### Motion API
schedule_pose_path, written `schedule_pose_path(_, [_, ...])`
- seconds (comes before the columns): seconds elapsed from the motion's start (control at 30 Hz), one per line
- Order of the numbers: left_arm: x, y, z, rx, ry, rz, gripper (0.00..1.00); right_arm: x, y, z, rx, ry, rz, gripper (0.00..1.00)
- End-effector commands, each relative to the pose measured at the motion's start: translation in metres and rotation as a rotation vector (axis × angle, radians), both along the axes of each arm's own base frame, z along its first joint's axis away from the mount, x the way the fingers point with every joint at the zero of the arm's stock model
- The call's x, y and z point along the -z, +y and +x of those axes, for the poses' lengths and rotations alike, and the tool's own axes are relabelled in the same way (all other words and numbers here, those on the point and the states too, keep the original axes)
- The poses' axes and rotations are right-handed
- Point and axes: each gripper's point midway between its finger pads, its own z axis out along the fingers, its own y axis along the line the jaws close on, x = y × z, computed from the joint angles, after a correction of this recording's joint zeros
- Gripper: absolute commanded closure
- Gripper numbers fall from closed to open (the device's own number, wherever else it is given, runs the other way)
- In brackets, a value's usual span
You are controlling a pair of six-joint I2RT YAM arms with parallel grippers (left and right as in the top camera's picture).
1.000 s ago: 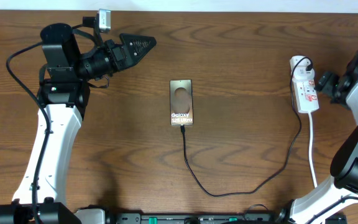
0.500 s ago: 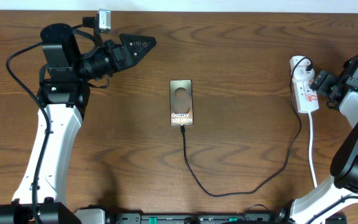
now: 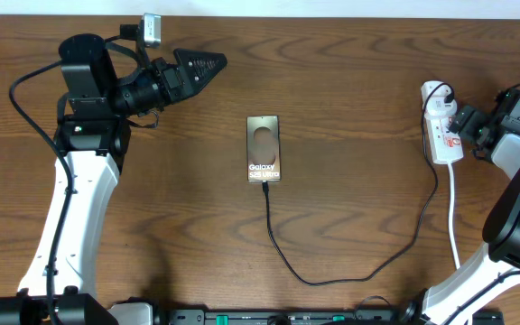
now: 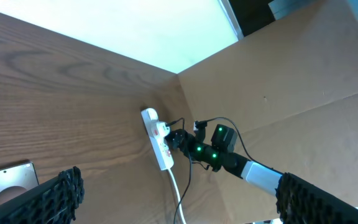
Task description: Plug charger to phone and switch on socket
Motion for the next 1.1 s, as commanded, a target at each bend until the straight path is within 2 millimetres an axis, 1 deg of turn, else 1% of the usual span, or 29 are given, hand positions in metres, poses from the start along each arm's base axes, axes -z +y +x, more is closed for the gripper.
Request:
schedule_pose_path(0.0, [-0.010, 0.001, -0.003, 0.004, -0.038, 0.006, 0.00, 0.007, 0.014, 0.002, -0.077, 0.016, 0.026, 0.01])
schedule_pose_path(0.17, [-0.010, 0.001, -0.003, 0.004, -0.038, 0.006, 0.00, -0.024, 0.008, 0.006, -0.075, -0.043, -0.006, 0.01])
schedule_pose_path(0.23, [-0.010, 0.001, -0.003, 0.004, -0.038, 0.006, 0.00, -0.028, 0.009, 0.007, -0.083, -0.054, 0.001, 0.01])
schedule_pose_path(0.37, [-0.010, 0.001, -0.003, 0.004, -0.038, 0.006, 0.00, -0.027, 0.018, 0.008, -0.133, -0.058, 0.030, 0.01])
schedule_pose_path(0.67, [-0.010, 0.001, -0.003, 0.004, -0.038, 0.006, 0.00, -0.022, 0.018, 0.002, -0.123, -0.026, 0.033, 0.01])
schedule_pose_path(1.07, [-0.010, 0.001, -0.003, 0.004, -0.038, 0.006, 0.00, -0.019, 0.020, -0.001, -0.125, -0.008, 0.043, 0.01])
